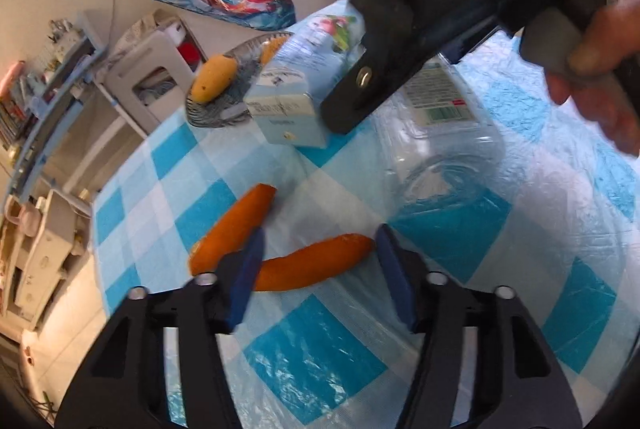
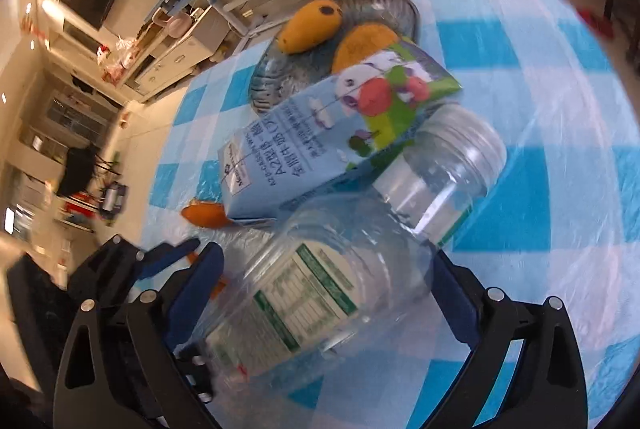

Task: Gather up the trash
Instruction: 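Grasp the clear plastic bottle with the right tool while the left tool grasps a carrot, then carry bottle and carrot over the yellow bucket and open both tools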

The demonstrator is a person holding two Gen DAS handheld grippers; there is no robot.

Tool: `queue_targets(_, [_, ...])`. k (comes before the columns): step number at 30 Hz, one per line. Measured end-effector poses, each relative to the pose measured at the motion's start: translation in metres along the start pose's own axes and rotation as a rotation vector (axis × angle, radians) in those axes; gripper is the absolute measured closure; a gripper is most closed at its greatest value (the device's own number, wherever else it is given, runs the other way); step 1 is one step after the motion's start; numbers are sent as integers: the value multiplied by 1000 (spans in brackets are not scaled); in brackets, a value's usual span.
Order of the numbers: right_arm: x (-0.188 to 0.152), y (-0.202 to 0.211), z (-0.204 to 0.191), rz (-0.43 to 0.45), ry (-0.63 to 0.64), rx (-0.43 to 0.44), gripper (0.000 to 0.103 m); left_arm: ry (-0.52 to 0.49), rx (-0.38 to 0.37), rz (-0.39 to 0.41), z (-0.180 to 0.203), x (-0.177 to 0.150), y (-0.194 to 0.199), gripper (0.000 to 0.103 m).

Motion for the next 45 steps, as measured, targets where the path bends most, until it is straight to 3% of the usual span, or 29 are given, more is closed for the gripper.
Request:
queue_targets(2, [-5,1,-8,-4,28,24,14,10,-12,-14,3,-6,4,71])
queue_targets(5, [-22,10,-6,-15,38,61,26,54,-46,-45,3,-17,13,79])
queue_targets(8, [-45,26,7,-5,-3,101,29,140,-111,-60,-1,-30,25,82])
queue_targets(12, [-75,46,15,39,-71,220,31,287,-189,-46,-6,-49,47,85])
queue_targets(20, [-175,92,-44,80,39,342,31,503,-251,42,9,-92,104,86])
queue_targets(26, [-258,82,-82,43,196,288,31,660,-279,78,46,-134,138,86])
queue_targets(31, [-305,63,-81,-28,234,198,31,718,-298,88,92,-165,161,86])
queue_targets(37, [-303,81,-75,82,172,184,25,667,-322,46,140,-183,169,86])
queue_targets(41, [-296,82,-71,162,137,157,23,612,-319,22,150,-181,167,85])
queue_targets(45, [-286,73,-72,198,123,124,22,602,-275,59,142,-180,176,67])
Point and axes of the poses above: each gripper's, at about its wrist camera, not at the fingertips, and y roughly against the way its jaws point, z to its right, x to its top, the point moved 4 cm from there along -y, roughly the way its jaws point, and after that the axes turned 7 degrees about -y, right-handed, at the moved point
